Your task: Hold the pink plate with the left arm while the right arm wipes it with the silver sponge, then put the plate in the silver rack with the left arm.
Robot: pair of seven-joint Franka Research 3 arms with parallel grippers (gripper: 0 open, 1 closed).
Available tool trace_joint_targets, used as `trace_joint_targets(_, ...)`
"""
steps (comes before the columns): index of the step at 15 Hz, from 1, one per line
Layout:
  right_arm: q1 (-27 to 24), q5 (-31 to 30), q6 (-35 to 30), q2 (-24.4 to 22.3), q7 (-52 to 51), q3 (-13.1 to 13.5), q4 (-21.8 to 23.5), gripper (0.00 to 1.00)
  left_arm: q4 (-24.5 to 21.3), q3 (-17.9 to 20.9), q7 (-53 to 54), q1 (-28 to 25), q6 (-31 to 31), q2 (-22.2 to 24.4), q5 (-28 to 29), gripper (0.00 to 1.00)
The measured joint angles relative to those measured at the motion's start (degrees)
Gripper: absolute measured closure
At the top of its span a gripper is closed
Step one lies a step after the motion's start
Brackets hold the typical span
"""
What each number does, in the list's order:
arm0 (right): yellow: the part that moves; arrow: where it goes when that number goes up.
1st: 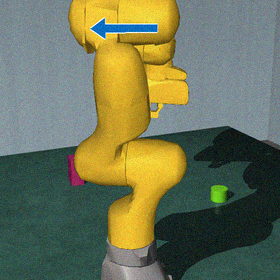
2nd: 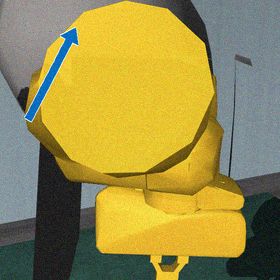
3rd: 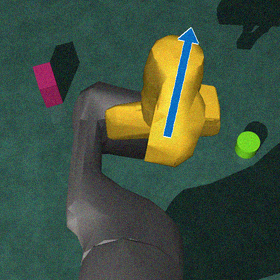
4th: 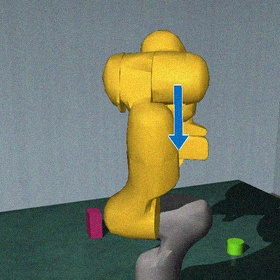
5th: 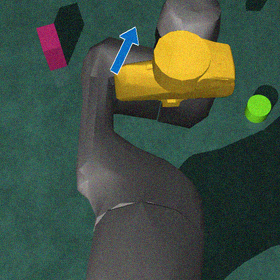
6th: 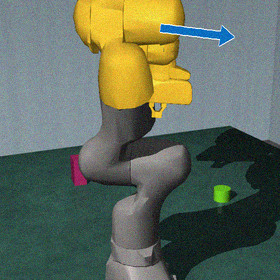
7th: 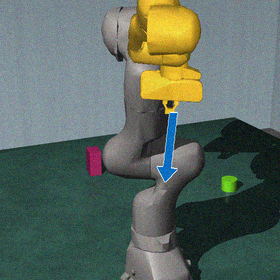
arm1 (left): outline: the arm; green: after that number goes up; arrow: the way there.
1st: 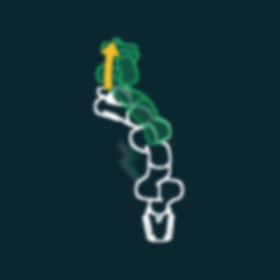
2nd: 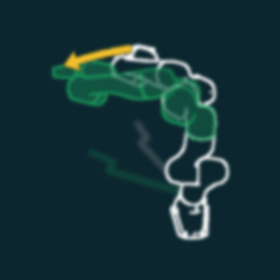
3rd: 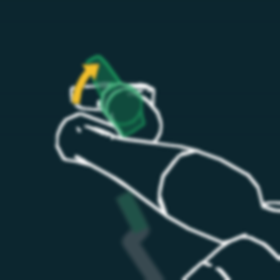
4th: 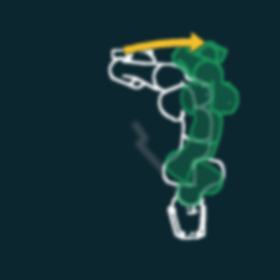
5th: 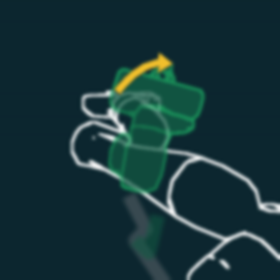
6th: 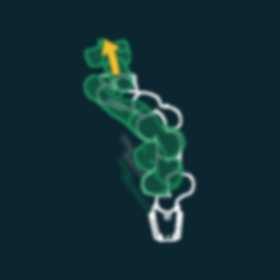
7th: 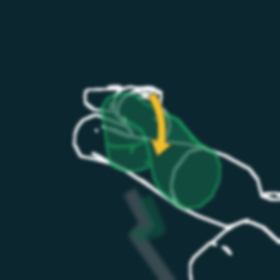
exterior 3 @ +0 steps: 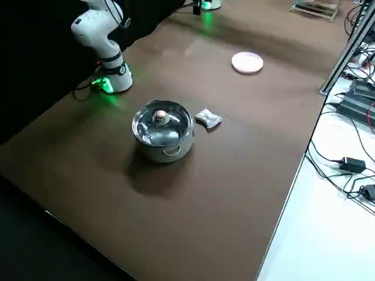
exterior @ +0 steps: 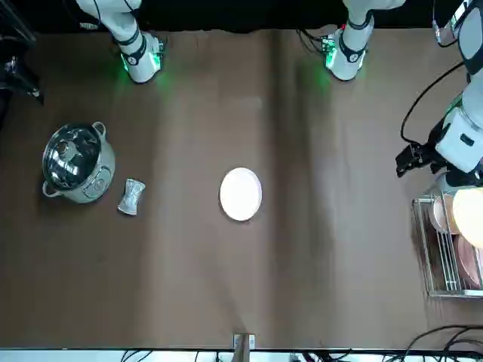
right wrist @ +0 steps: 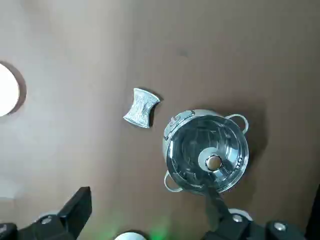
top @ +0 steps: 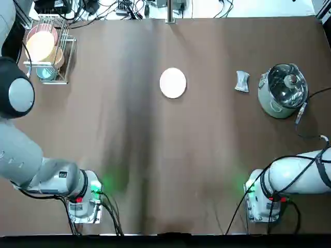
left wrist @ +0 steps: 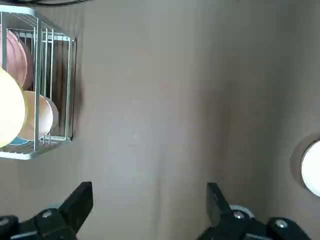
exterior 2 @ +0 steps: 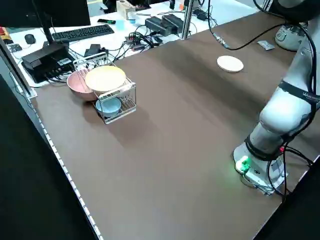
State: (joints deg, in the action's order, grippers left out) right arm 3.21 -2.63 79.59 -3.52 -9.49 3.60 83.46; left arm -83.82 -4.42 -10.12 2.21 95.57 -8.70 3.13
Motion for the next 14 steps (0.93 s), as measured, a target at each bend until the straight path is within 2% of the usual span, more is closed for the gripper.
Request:
trace_joint_targets(9,0.05,0.01,-1.13,0.00,3.60,-0.14,-0.01,0.00,-0.21,-0.02,0.36,-0.01,-0.04,-0.19,-0.01,0.00)
trace_joint_targets(14,0.01,0.00,-2.30,-0.01,6.15,0.20,-0.05,0.00,-1.01,-2.85,0.93,0.34,-0.09,-4.74,-0.03,0.00)
